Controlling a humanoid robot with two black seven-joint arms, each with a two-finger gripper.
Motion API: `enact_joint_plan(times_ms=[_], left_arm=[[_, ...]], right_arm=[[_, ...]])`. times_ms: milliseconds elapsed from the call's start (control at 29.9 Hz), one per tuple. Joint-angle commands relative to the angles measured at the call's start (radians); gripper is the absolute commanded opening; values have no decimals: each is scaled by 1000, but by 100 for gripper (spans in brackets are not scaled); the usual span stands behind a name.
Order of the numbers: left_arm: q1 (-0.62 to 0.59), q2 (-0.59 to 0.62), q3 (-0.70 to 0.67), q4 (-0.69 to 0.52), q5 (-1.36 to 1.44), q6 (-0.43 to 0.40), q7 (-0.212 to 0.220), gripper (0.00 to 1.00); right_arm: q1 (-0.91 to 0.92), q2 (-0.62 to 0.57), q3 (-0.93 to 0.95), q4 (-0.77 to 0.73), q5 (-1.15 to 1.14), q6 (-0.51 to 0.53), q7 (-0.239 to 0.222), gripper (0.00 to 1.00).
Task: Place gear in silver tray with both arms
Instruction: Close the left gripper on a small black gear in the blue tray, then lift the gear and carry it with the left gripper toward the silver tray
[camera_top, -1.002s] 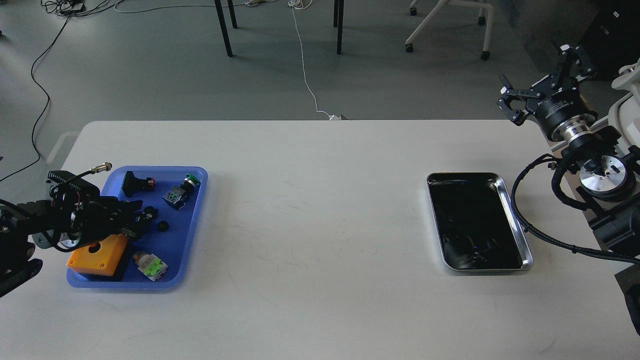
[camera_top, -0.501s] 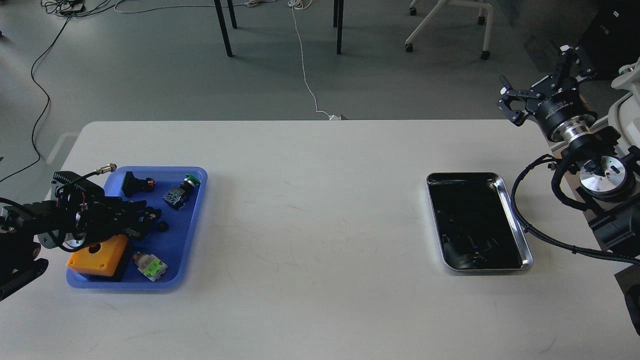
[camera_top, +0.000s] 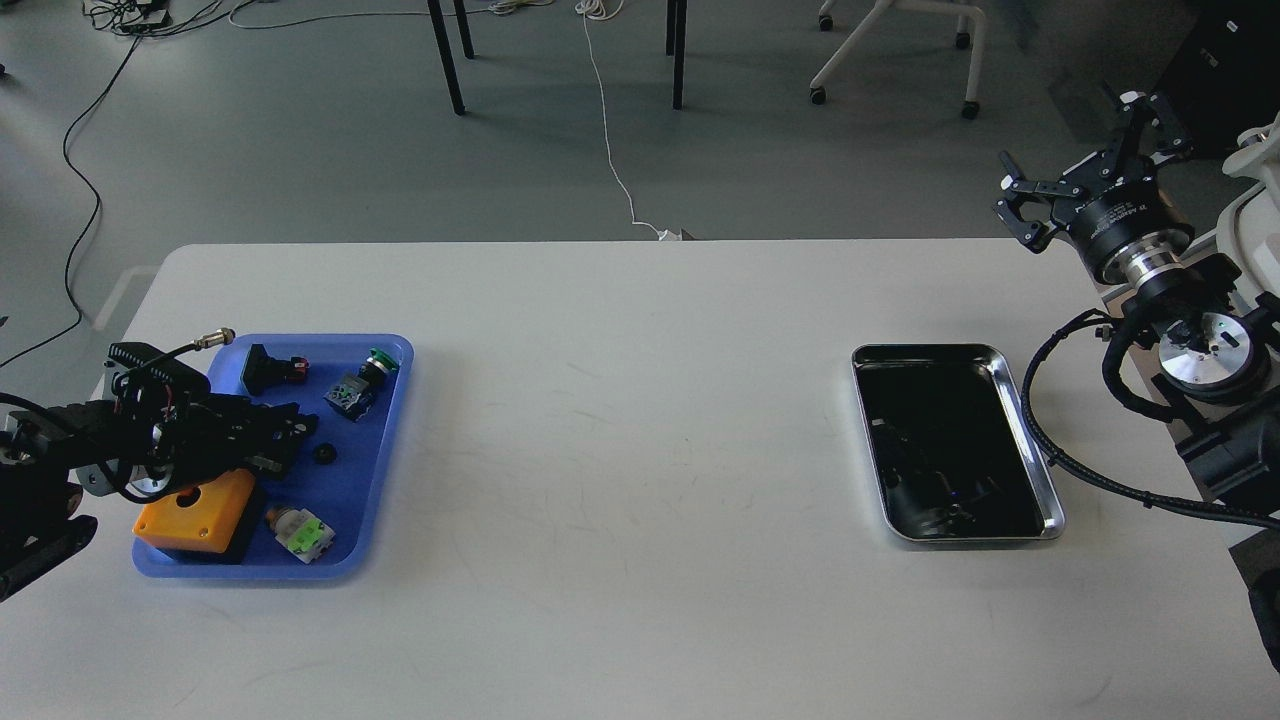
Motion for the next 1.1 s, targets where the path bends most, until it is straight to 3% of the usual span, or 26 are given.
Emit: enact_joint_plan(times_ms=[0,367,601,735,835,1002,1069], left_arm=[[-35,27,-2,-16,-2,-4,-23,20],[-179,234,-14,-312,-10,-60,-23,21],[-376,220,-15,-462,-8,-113,-23,21],[-502,46,-9,-458,-4,-175,-23,21],[-523,-92,-6,-454,4,-208,-23,21],[-492,-295,1,-439,18,-208,93,21],[-452,-367,0,-413,19,-208,109,21]], right_arm=[[2,0,0,0,0,0,0,100],[0,0,0,2,0,0,0,100],[2,-8,3,3,0,0,0,100],[-3,-17,11,9,0,0,0,100],[-24,-44,11,12,0,0,0,100],[-87,-94,15,43,2,0,2,100],[-115,-126,26,75,2,0,2,100]])
